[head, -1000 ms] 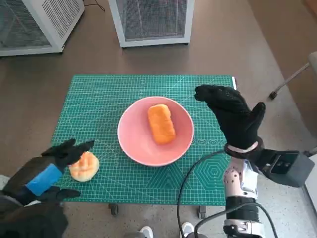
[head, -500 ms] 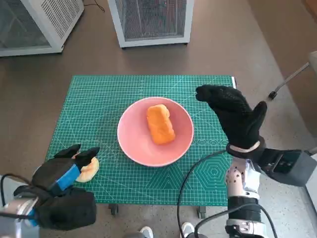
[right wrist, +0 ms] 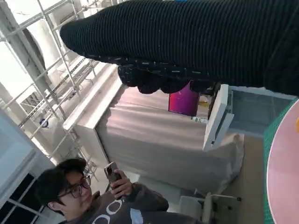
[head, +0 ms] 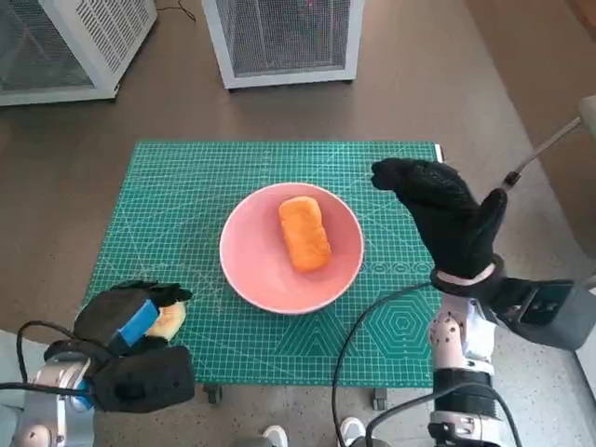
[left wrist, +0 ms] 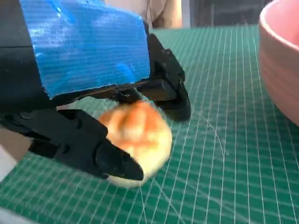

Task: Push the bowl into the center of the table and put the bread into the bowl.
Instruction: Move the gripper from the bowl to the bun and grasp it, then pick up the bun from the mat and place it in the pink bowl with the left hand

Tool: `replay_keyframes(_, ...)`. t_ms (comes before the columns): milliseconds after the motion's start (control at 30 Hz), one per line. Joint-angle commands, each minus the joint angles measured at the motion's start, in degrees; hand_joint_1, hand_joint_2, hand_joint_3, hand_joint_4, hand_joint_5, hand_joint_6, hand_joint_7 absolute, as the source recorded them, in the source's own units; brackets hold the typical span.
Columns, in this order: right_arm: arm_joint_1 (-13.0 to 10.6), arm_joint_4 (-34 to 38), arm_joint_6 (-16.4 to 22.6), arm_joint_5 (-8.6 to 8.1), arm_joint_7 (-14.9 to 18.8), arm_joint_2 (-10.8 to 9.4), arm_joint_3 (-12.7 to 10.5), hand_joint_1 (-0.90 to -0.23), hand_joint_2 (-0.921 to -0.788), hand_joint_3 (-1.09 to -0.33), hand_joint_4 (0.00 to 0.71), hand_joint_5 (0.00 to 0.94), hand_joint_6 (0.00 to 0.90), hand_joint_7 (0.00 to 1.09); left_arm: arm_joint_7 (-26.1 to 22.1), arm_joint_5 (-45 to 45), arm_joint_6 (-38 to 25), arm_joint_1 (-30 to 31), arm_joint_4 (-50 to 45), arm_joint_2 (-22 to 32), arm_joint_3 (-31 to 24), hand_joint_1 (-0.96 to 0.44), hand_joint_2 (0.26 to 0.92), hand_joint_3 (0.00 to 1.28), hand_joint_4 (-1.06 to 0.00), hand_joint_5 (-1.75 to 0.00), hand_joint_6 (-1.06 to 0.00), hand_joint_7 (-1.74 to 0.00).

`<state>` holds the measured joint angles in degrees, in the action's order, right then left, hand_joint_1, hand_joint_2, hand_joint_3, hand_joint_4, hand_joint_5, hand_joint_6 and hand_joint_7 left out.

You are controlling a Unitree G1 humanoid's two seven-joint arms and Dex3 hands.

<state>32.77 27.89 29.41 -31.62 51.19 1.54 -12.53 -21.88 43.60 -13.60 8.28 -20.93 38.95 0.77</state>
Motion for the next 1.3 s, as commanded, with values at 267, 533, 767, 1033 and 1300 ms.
replay_keyframes(267,-1.1,1.1,-0.2,0.06,0.6,0.1,0.2,-0.52,-0.921,-0.491,0.319,0.003,0.487,0.03,0.6,-4.0,4.1,1.8,-1.6,0.4,-3.7,0.0,0.92,0.05,-0.68,-1.18,-0.67,-1.11)
replay_keyframes(533,-1.0,1.8,0.2,0.2,0.7,0.1,0.1,-0.52,-0.921,-0.489,0.321,0.003,0.494,0.03,0.8,-4.6,6.1,2.5,-4.4,0.6,-6.0,0.0,0.92,0.05,-0.67,-1.19,-0.68,-1.11)
replay_keyframes(767,-0.8,2.2,0.2,0.11,0.6,0.1,0.0,-0.52,-0.921,-0.487,0.322,0.003,0.495,0.03,-0.1,-5.3,6.8,1.7,-7.6,0.8,-8.4,0.0,0.92,0.05,-0.66,-1.25,-0.7,-1.03)
replay_keyframes(1033,-0.7,2.5,0.2,0.08,0.4,-0.1,-0.1,-0.521,-0.921,-0.485,0.324,0.003,0.498,0.03,-1.8,-6.7,6.4,-1.7,-11.7,1.1,-10.4,0.0,0.92,0.03,-0.68,-1.25,-0.74,-0.97)
replay_keyframes(1300,-0.6,2.6,0.0,-0.01,0.3,-0.1,-0.2,-0.523,-0.921,-0.482,0.326,0.003,0.506,0.03,-4.4,-7.4,4.6,-9.1,-15.4,1.1,-10.8,0.0,0.916,0.02,-0.7,-1.23,-0.76,-0.95)
